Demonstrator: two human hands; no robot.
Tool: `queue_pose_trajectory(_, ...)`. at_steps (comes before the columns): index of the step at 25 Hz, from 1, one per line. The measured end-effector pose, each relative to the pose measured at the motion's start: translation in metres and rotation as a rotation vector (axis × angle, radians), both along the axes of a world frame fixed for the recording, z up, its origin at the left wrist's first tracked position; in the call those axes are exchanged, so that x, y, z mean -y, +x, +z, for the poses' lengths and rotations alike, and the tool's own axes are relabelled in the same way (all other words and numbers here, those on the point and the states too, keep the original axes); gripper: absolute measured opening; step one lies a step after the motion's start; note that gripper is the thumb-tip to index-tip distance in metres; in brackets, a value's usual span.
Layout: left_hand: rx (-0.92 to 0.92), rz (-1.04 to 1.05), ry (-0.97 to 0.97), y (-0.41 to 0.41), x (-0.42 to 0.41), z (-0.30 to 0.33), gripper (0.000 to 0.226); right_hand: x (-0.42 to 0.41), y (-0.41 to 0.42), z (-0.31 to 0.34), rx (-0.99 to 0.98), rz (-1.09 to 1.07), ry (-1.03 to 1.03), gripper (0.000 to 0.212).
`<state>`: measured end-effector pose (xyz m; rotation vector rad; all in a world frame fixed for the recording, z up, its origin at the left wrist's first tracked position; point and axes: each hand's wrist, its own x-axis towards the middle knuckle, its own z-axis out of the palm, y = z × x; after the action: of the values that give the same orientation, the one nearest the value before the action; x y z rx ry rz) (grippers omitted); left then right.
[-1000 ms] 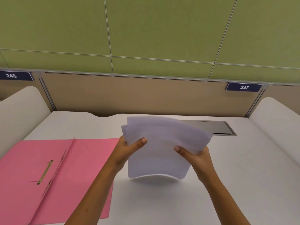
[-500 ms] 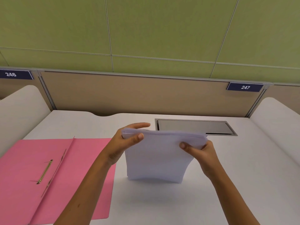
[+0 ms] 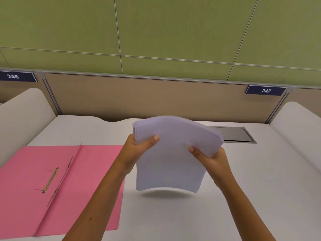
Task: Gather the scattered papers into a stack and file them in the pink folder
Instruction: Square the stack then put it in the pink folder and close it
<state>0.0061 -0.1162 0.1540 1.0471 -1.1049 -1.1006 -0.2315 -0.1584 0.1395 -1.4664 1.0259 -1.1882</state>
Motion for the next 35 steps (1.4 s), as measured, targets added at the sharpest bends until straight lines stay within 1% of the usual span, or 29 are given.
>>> queue_pose_trajectory(3,0.014,-0.083,0.097,0.004,-0.011,-0.033,0.061,-0.003,-0.006,-0.027,-0.137,0.059,0.061,0.027)
queue_pose_trajectory(4,0.031,-0.088,0.148,0.003,-0.013,-0.046,0.068,-0.004,-0.005,-0.038,-0.176,0.037,0.082,0.028)
queue_pose_trajectory(5,0.039,-0.085,0.186,-0.001,-0.014,-0.056,0.065,-0.005,-0.002,-0.046,-0.190,-0.005,0.099,0.026)
queue_pose_trajectory(7,0.034,-0.034,0.224,-0.012,-0.012,-0.065,0.043,-0.007,0.010,-0.054,-0.186,-0.094,0.090,0.017)
queue_pose_trajectory(8,0.029,0.009,0.239,-0.017,-0.010,-0.062,0.037,-0.007,0.016,-0.051,-0.170,-0.118,0.069,0.017)
queue_pose_trajectory(9,0.014,0.048,0.247,-0.020,-0.007,-0.057,0.038,-0.008,0.021,-0.046,-0.143,-0.133,0.055,0.020)
queue_pose_trajectory(11,-0.011,0.086,0.206,-0.018,-0.002,-0.045,0.046,-0.006,0.025,-0.032,-0.050,-0.126,0.038,0.018)
queue_pose_trajectory(12,-0.023,0.073,0.159,-0.014,0.000,-0.040,0.046,-0.005,0.023,-0.026,0.005,-0.102,0.039,0.017)
queue_pose_trajectory(14,-0.041,0.016,0.076,-0.004,0.000,-0.033,0.049,-0.003,0.019,-0.018,0.090,-0.042,0.045,0.023)
queue_pose_trajectory(16,-0.038,-0.014,0.050,0.003,-0.002,-0.034,0.054,0.000,0.017,-0.022,0.087,-0.007,0.075,0.029)
queue_pose_trajectory(18,-0.019,-0.007,0.080,0.003,-0.003,-0.040,0.050,0.000,0.020,-0.029,0.056,-0.013,0.111,0.030)
queue_pose_trajectory(21,0.022,0.029,0.109,-0.004,-0.004,-0.042,0.036,-0.003,0.026,-0.030,0.036,-0.054,0.112,0.025)
queue_pose_trajectory(24,0.000,0.060,0.069,-0.004,-0.004,-0.033,0.034,-0.001,0.024,-0.020,0.067,-0.049,0.048,0.019)
queue_pose_trajectory(26,-0.015,0.029,0.040,0.000,-0.003,-0.032,0.035,0.002,0.019,-0.019,0.082,-0.042,0.053,0.021)
queue_pose_trajectory(28,-0.020,-0.006,0.040,0.002,-0.006,-0.034,0.040,0.002,0.014,-0.025,0.058,-0.043,0.092,0.024)
queue_pose_trajectory(30,-0.011,0.017,0.046,0.001,-0.009,-0.033,0.052,0.001,0.012,-0.034,-0.015,-0.057,0.141,0.018)
queue_pose_trajectory(31,-0.011,0.049,0.026,0.002,-0.009,-0.029,0.054,0.001,0.011,-0.035,-0.053,-0.060,0.152,0.016)
queue_pose_trajectory(32,-0.007,0.091,-0.025,0.006,-0.008,-0.021,0.052,0.002,0.009,-0.033,-0.096,-0.052,0.144,0.020)
queue_pose_trajectory(33,0.022,0.134,-0.102,0.012,-0.007,-0.009,0.048,0.004,0.007,-0.028,-0.140,-0.034,0.109,0.030)
queue_pose_trajectory(34,0.093,0.165,-0.176,0.020,-0.008,0.007,0.048,0.008,0.003,-0.019,-0.209,-0.017,0.063,0.042)
queue_pose_trajectory(35,0.219,0.166,-0.234,0.030,-0.010,0.025,0.052,0.013,-0.001,-0.009,-0.289,0.007,0.009,0.048)
